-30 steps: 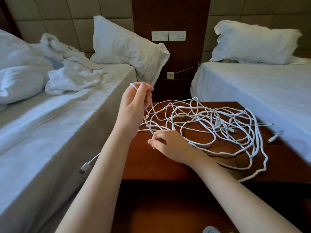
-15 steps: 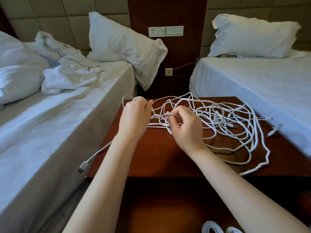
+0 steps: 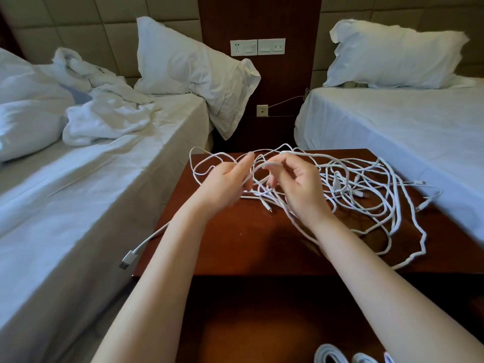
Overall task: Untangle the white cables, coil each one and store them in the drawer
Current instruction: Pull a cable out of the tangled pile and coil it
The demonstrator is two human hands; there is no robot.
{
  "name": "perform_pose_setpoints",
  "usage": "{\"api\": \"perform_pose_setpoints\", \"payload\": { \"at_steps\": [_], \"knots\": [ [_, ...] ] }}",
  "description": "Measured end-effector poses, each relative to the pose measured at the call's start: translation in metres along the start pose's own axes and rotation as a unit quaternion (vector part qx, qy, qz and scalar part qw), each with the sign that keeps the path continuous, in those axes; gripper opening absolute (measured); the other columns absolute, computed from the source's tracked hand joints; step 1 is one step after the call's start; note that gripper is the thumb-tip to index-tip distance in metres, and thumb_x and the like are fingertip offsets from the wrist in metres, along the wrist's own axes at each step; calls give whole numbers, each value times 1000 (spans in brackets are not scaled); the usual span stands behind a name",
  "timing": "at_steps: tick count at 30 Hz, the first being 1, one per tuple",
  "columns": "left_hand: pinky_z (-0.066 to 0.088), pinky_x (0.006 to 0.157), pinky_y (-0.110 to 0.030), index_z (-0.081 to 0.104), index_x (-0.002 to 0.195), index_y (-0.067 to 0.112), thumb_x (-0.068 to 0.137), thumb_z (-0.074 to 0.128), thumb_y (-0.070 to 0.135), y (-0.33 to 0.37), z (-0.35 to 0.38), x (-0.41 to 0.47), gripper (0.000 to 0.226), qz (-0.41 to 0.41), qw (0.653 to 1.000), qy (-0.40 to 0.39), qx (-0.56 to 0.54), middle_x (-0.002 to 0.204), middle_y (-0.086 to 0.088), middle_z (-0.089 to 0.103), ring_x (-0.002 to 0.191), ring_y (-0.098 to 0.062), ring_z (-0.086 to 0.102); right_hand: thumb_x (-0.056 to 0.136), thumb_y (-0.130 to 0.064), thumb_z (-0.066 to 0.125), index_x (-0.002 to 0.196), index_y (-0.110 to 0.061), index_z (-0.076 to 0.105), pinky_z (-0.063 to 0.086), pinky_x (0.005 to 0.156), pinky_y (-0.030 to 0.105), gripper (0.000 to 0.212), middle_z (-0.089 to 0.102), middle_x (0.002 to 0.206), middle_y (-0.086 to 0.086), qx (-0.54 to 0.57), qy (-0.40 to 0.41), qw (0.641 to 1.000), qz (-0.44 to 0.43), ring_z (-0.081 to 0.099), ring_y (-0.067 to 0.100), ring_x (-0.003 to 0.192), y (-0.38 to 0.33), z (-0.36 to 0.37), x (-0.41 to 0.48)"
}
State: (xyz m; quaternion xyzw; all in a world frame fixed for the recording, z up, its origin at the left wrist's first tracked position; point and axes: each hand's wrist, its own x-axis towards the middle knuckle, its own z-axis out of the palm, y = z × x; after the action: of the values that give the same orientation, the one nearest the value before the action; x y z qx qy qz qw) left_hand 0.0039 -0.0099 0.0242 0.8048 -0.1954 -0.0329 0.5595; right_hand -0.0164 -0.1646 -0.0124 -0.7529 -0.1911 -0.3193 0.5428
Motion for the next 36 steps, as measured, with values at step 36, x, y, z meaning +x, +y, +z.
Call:
{"api": "perform_pose_setpoints", "payload": {
  "at_steps": [36],
  "knots": [
    [47,69,-30,60,66,13,98,42,22,-37,-33,17,38,111,928,350,59,61,-2,61,58,-15,60,91,-31,59,71,-20,57,37,58,27,23,52,62,-7,-325,-233,914,-73,49,15,62,17,21,-20]
  ]
}}
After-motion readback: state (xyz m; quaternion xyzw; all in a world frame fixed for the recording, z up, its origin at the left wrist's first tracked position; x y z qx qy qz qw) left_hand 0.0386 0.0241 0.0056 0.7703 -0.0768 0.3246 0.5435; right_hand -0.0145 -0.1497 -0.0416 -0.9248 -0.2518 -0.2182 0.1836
